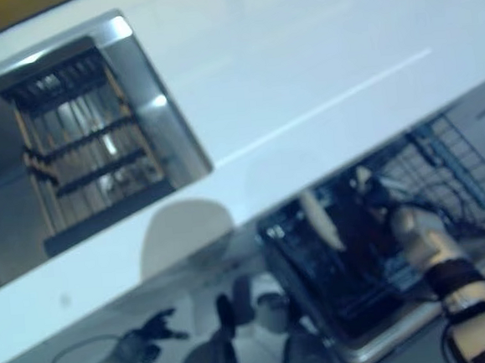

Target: Take plates into dishwasher

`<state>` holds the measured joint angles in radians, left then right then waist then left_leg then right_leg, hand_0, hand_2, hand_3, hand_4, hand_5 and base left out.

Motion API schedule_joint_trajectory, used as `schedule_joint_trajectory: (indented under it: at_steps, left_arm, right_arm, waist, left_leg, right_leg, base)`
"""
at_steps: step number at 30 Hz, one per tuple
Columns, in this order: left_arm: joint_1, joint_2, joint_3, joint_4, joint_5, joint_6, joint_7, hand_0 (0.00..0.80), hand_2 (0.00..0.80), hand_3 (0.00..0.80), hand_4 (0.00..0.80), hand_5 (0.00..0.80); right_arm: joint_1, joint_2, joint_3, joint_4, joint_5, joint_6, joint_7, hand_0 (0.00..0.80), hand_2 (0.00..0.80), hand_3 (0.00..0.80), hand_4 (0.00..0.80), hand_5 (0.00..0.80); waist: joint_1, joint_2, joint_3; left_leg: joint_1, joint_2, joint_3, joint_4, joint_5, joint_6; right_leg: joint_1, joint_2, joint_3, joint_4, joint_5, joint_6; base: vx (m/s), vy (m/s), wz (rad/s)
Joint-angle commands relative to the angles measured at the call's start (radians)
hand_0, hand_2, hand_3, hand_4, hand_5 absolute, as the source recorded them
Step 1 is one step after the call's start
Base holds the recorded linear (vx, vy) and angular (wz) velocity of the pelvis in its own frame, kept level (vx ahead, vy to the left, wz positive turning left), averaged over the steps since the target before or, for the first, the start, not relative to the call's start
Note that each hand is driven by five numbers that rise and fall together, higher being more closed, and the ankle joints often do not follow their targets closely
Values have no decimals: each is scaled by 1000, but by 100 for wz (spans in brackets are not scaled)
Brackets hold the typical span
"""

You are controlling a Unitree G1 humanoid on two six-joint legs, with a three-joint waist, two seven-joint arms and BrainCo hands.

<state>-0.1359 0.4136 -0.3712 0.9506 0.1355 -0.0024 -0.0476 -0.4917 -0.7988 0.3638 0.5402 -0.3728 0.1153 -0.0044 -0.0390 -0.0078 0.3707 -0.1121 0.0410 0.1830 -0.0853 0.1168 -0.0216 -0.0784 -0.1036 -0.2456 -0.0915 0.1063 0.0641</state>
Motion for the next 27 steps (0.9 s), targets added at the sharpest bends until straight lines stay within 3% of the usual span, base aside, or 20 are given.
schedule_joint_trajectory:
  at_steps: [1,5,7,8,27]
  left_arm:
    - [-33,17,-50,6,-13,9,-5,0,0,0,0,0]
    - [-29,19,-46,10,-11,5,-3,0,0,0,0,0]
    - [-28,20,-46,10,-9,5,-2,0,0,0,0,0]
    - [-26,20,-44,9,-8,5,-3,0,0,0,0,0]
    - [3,8,-20,18,10,3,-2,0,0,0,0,0]
  right_arm:
    - [-68,-68,6,10,-14,-3,-35,800,800,800,800,800]
    - [-49,-75,-11,17,-7,-3,-44,800,800,800,800,800]
    - [-44,-76,-15,23,-1,-1,-52,361,361,361,361,361]
    - [-38,-76,-20,20,3,1,-56,0,0,0,0,0]
    - [51,-54,-139,-117,65,-6,-106,0,0,0,0,0]
  waist:
    - [22,-12,-16]
    - [22,-18,-15]
    - [23,-19,-16]
    - [23,-20,-17]
    - [4,-38,-37]
  left_leg:
    - [44,64,47,-2,-32,-75]
    - [53,68,53,-2,-34,-75]
    - [56,69,53,-2,-35,-75]
    - [57,69,53,-2,-36,-75]
    - [84,72,71,-2,-49,-67]
  right_leg:
    - [-10,44,-30,12,-24,27]
    - [0,47,-32,11,-27,28]
    - [2,48,-34,10,-27,28]
    - [4,48,-34,10,-27,28]
    - [22,55,-21,7,-31,29]
  base:
    - [0,0,0]
    - [0,0,0]
    - [0,0,0]
    - [0,0,0]
    - [0,0,0]
